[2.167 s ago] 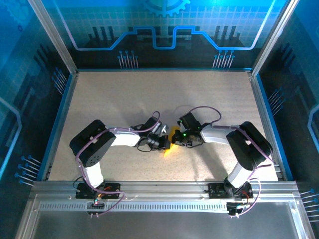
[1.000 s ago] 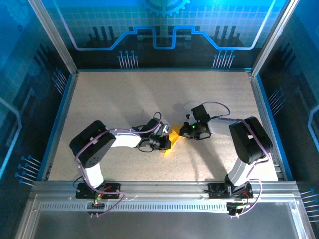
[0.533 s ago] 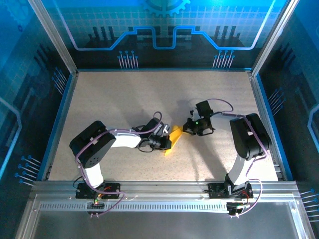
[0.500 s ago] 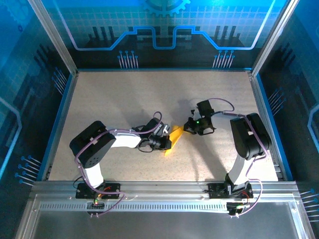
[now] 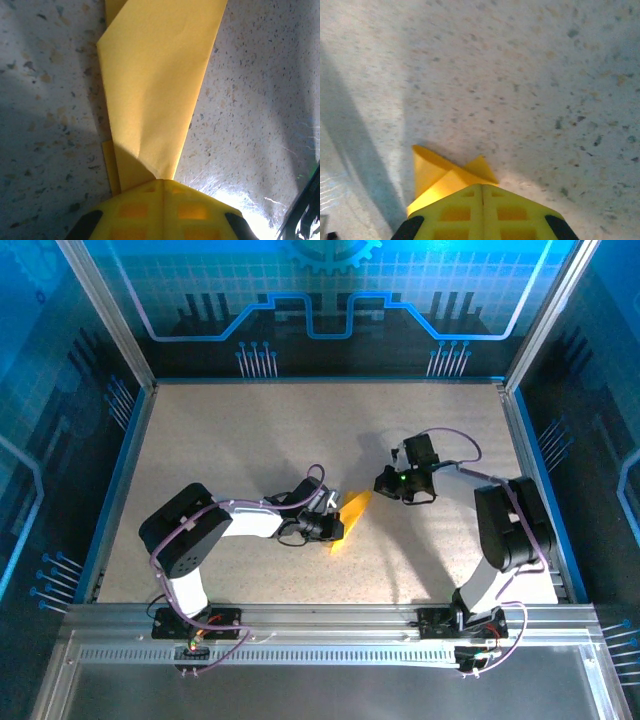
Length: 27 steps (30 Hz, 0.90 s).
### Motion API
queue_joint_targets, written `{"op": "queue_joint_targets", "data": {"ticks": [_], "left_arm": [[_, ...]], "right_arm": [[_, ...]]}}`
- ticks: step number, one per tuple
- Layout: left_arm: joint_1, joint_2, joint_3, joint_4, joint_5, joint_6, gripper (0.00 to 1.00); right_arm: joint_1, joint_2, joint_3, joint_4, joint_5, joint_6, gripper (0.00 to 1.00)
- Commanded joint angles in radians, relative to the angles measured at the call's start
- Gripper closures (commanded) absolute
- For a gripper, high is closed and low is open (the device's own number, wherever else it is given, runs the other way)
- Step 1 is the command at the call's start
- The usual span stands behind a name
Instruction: Fold a paper plane with a square sheet of paper (fold left side to right side)
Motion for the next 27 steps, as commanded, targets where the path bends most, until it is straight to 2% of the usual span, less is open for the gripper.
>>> {"op": "queue_joint_targets", "data": {"ticks": [1,6,14,19,27], "left_arm": [[-0.01,0.036,-0.069,-0.218,-0.085,-0.01,1.0],[-0.01,0.024,-0.067,-0.202,-0.078,-0.018,1.0],[-0.013,0.021,-0.069,-0.184,-0.076,-0.027,1.0],[-0.015,0.021,-0.068,-0.175,-0.073,-0.034,1.0],[-0.013,-0.007,-0.063,-0.155,-0.041,-0.049,1.0]], "right_arm": [[0.042,-0.07,-0.04,0.002,-0.003,0.026,0.94],[0.142,-0.093,-0.117,0.073,-0.022,0.132,0.94],[0.277,-0.021,-0.156,0.194,-0.055,0.257,0.94],[0.298,0.033,-0.163,0.227,-0.081,0.301,0.94],[0.303,0.06,-0.189,0.151,-0.031,0.277,0.94]]}}
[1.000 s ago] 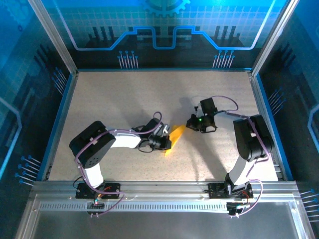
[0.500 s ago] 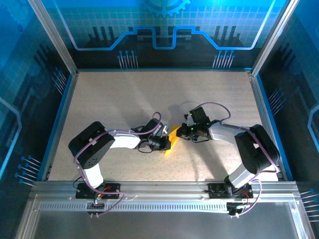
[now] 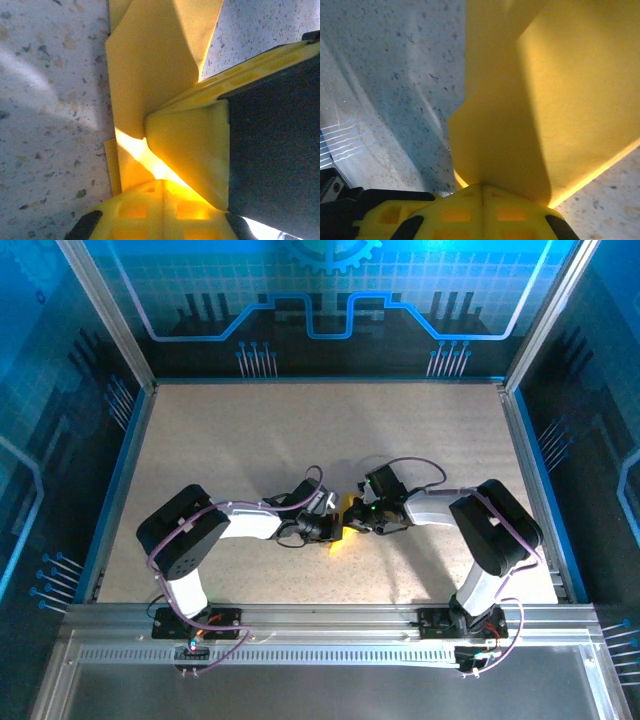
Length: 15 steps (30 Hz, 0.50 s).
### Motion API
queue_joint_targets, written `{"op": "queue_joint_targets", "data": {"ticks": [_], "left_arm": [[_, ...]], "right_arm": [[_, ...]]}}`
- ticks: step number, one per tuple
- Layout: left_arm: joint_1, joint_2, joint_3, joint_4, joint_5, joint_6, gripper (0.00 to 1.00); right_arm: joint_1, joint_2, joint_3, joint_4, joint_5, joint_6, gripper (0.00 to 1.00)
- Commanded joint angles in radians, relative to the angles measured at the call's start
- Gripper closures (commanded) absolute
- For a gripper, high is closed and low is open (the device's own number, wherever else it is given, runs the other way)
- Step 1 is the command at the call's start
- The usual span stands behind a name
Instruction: Fold a paper plane with a square sheet of paper (fold left side to right side)
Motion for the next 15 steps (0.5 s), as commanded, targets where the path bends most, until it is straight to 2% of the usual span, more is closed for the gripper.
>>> {"op": "queue_joint_targets", "data": {"ticks": [1,10,15], "left_arm": [[-0.006,-0.002,-0.046,-0.153,-0.018,-0.02,1.0],[0.025,-0.196,0.005,-0.214,0.065,0.001,0.96],[0.023,-0.242,-0.018,-0.207,0.139,-0.024,1.0]], "right_arm": [[0.012,0.019,-0.035,-0.054,0.037,-0.012,0.95],[-0.005,0.043,-0.05,-0.069,0.074,-0.114,0.96],[-0.004,0.063,-0.047,-0.059,0.065,-0.124,0.96]]}}
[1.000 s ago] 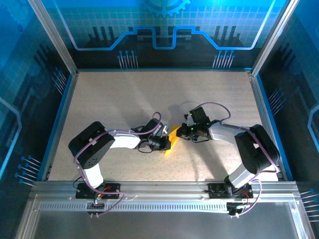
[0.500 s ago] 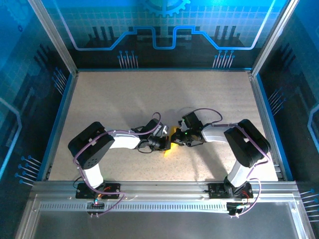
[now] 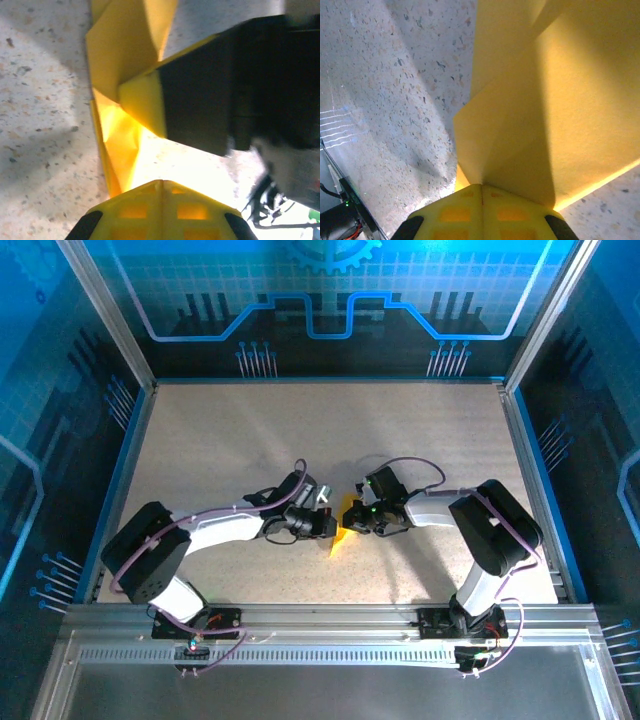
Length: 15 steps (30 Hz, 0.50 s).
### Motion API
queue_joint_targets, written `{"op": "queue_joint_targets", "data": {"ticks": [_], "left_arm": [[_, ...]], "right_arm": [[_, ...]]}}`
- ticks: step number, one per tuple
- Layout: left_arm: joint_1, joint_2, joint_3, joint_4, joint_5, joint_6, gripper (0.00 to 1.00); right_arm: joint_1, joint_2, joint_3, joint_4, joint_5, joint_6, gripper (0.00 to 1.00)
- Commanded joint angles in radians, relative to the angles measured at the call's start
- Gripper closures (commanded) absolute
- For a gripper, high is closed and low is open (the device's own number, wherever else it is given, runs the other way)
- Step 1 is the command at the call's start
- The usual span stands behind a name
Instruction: Fold a paper plane with a square sheet of paper (fold left side to right side)
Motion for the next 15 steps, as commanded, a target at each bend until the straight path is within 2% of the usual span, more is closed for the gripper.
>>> {"op": "queue_joint_targets", "data": {"ticks": [1,6,15], "left_arm": [[0.001,-0.023,-0.026,-0.019,0.095,-0.034,1.0],[-0.031,0.001,-0.045,0.032,0.149,-0.065,1.0],[-0.05,0.077,-0.025,0.035,0.128,-0.057,1.0]], "right_arm": [[-0.003,0.065,-0.027,-0.082,0.074,-0.04,0.96],[0.0,0.076,-0.007,-0.109,0.08,-0.061,0.96],[0.003,0.086,0.008,-0.141,0.089,-0.071,0.96]]}}
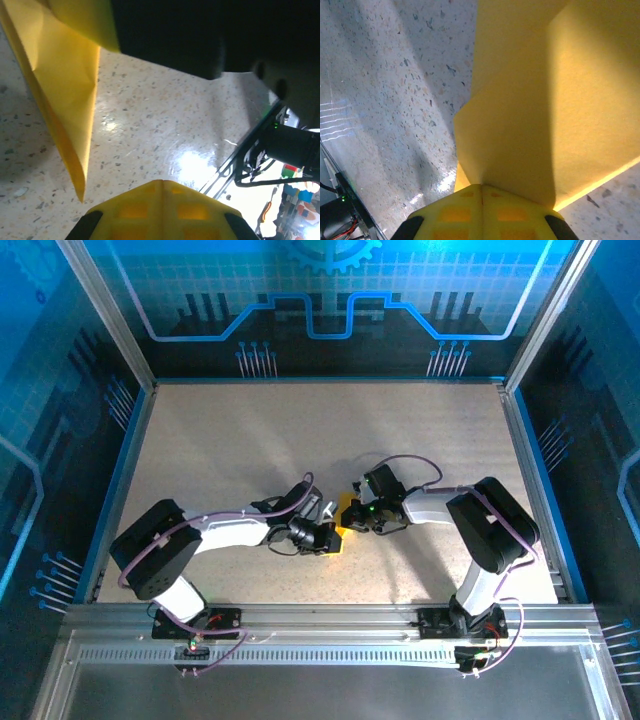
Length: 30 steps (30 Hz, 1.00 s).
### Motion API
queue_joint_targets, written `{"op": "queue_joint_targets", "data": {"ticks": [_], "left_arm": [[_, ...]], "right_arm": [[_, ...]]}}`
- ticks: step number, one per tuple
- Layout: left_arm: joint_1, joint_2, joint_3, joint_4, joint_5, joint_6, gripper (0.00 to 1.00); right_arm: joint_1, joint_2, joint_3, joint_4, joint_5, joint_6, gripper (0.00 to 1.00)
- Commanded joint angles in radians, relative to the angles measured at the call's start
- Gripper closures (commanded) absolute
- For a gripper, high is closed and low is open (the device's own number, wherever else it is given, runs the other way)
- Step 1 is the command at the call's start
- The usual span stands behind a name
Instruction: Fold a paper plane with a square sheet of paper (fold left side to right side)
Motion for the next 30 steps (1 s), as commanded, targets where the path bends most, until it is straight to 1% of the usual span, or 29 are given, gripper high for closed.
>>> {"op": "queue_joint_targets", "data": {"ticks": [1,8,16,30], "left_arm": [[-0.001,0.023,0.014,0.001,0.008,-0.002,1.0],[0.003,0.042,0.018,-0.001,-0.042,-0.001,1.0],[0.014,0.068,0.019,0.004,-0.067,0.0,1.0],[0.023,0.082,-0.013,0.043,-0.052,-0.016,1.0]], "right_arm": [[0.003,0.062,-0.023,-0.119,0.104,-0.026,0.96],[0.006,0.068,-0.014,-0.141,0.11,-0.045,0.96],[0.011,0.077,-0.006,-0.157,0.111,-0.058,0.96],[0.019,0.08,0.006,-0.183,0.125,-0.068,0.96]]}}
